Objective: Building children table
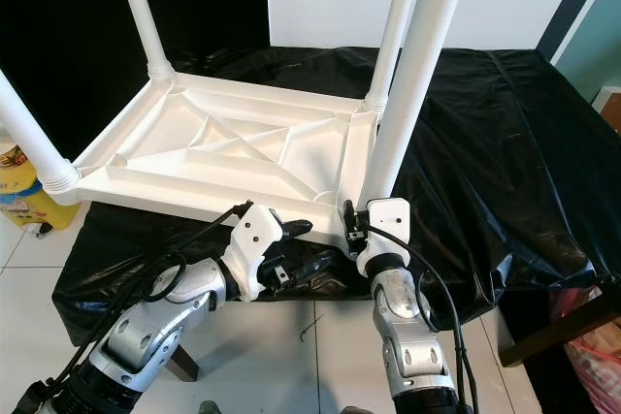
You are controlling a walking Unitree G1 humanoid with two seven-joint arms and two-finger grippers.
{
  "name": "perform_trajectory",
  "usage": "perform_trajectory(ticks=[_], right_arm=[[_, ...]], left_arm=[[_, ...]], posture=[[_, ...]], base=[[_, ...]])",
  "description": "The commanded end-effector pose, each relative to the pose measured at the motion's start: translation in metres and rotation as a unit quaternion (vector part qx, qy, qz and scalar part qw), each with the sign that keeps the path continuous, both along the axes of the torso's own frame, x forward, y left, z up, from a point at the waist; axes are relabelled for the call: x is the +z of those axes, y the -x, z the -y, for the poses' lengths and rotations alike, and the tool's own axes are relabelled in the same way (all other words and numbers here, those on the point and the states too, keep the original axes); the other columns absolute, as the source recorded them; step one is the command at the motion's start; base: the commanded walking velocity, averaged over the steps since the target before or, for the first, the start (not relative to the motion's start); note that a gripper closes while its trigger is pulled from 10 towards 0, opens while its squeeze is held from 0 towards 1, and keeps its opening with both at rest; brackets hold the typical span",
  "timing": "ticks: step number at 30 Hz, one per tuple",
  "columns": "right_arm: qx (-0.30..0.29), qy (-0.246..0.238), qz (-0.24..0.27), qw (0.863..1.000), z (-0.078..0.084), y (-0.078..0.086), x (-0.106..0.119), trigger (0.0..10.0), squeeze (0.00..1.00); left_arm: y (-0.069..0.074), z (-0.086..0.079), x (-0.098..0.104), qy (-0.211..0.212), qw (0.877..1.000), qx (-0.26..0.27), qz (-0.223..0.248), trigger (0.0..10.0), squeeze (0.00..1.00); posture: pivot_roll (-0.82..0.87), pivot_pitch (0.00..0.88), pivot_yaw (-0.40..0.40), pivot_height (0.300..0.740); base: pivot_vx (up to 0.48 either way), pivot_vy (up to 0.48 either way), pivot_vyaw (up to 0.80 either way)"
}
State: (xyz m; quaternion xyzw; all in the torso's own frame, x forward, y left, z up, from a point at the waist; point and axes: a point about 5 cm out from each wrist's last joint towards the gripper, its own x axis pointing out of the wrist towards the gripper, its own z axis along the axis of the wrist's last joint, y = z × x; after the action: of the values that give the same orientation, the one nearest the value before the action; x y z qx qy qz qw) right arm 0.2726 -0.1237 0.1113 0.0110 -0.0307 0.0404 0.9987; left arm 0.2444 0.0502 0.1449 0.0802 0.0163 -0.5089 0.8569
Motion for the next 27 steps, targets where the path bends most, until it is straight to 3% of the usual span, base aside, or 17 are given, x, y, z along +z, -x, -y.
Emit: perform_trajectory(ticks=[1, 5, 6, 7, 17, 23, 24, 25, 26, 27], right_arm=[[0.003, 0.009, -0.031, 0.999, -0.002, 0.003, -0.012, 10.0, 0.0], [0.012, 0.016, -0.029, 0.999, -0.003, 0.003, -0.011, 10.0, 0.0], [0.011, 0.016, -0.028, 0.999, -0.002, 0.003, -0.011, 10.0, 0.09], [0.01, 0.007, -0.019, 1.0, 0.0, 0.003, -0.008, 10.0, 1.0], [0.052, -0.005, 0.021, 0.998, 0.012, 0.008, 0.002, 10.0, 1.0], [0.136, 0.008, 0.029, 0.99, 0.025, 0.011, 0.004, 10.0, 1.0], [0.165, 0.012, 0.025, 0.986, 0.027, 0.011, 0.004, 10.0, 0.92], [0.165, 0.012, 0.025, 0.986, 0.027, 0.011, 0.004, 10.0, 0.92], [0.188, 0.02, 0.023, 0.982, 0.03, 0.011, 0.004, 10.0, 0.0], [0.205, 0.024, 0.019, 0.978, 0.033, 0.008, 0.004, 10.0, 0.0]], left_arm=[[0.004, 0.003, -0.003, -0.005, 1.0, -0.028, -0.001, 10.0, 0.0], [0.005, 0.003, -0.003, -0.005, 1.0, -0.028, -0.001, 10.0, 0.0], [0.005, 0.004, -0.003, -0.005, 1.0, -0.027, -0.001, 10.0, 0.0], [0.005, 0.004, -0.003, -0.005, 1.0, -0.026, -0.002, 10.0, 0.0], [0.006, 0.004, -0.004, -0.005, 1.0, -0.026, -0.003, 10.0, 0.0], [0.007, 0.003, -0.004, -0.005, 1.0, -0.028, -0.005, 10.0, 0.0], [0.007, 0.003, -0.004, -0.005, 1.0, -0.028, -0.005, 10.0, 0.0], [0.007, 0.003, -0.004, -0.005, 1.0, -0.028, -0.005, 10.0, 0.0], [0.006, 0.003, -0.004, -0.006, 1.0, -0.029, -0.005, 10.0, 0.0], [0.006, 0.003, -0.004, -0.006, 1.0, -0.029, -0.005, 10.0, 0.0]], posture=[[-0.03, 0.002, -0.048, 0.74], [-0.03, 0.002, -0.051, 0.74], [-0.02, 0.003, -0.054, 0.74], [-0.02, 0.003, -0.055, 0.74], [-0.03, 0.009, -0.05, 0.74], [-0.03, 0.011, -0.043, 0.74], [-0.03, 0.012, -0.038, 0.74], [-0.03, 0.012, -0.038, 0.74], [-0.03, 0.012, -0.035, 0.74], [-0.03, 0.011, -0.033, 0.74]], base=[[0.0, 0.0, 0.0], [0.0, 0.0, 0.0], [0.0, 0.0, 0.0], [0.0, 0.0, 0.0], [0.0, 0.0, 0.0], [0.0, 0.0, 0.0], [0.0, 0.0, 0.0], [0.0, 0.0, 0.0], [0.0, 0.0, 0.0], [0.0, 0.0, 0.0]])
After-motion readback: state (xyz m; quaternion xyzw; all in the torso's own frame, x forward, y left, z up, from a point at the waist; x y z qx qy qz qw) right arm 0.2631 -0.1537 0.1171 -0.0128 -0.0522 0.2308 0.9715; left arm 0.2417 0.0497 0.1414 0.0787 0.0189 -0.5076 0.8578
